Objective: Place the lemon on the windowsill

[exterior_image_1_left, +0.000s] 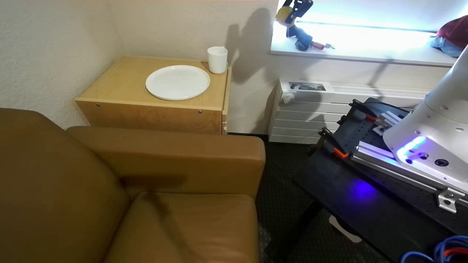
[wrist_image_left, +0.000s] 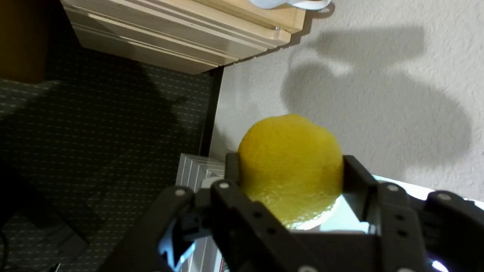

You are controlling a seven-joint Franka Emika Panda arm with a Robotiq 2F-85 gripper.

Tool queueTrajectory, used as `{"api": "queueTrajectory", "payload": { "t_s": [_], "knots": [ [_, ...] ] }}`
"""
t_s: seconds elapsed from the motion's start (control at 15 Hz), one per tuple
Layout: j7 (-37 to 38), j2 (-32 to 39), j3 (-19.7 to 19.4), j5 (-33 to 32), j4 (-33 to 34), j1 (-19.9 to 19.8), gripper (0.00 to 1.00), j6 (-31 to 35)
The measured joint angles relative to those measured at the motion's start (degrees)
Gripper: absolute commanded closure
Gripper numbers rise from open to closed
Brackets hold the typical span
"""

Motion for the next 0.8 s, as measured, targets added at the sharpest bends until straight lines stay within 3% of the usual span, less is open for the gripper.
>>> {"api": "queueTrajectory", "payload": {
  "t_s": [0.13,0.27,0.53,0.73,0.8],
  "knots": [
    [-1.9,0.4,2.8,6.5,0.5,-3.5,0.58,-0.9],
    [-5.7,0.6,3.2,14.2,2.5,-8.3,0.58,-2.2],
    [-11.9,-1.9,0.4,24.6,5.4,-18.2,0.58,-5.8],
    [-16.2,-3.4,-4.0,32.7,8.8,-23.2,0.58,-8.9],
    [-17.8,-3.3,-5.9,36.2,11.0,-23.9,0.33,-10.3]
  ]
}}
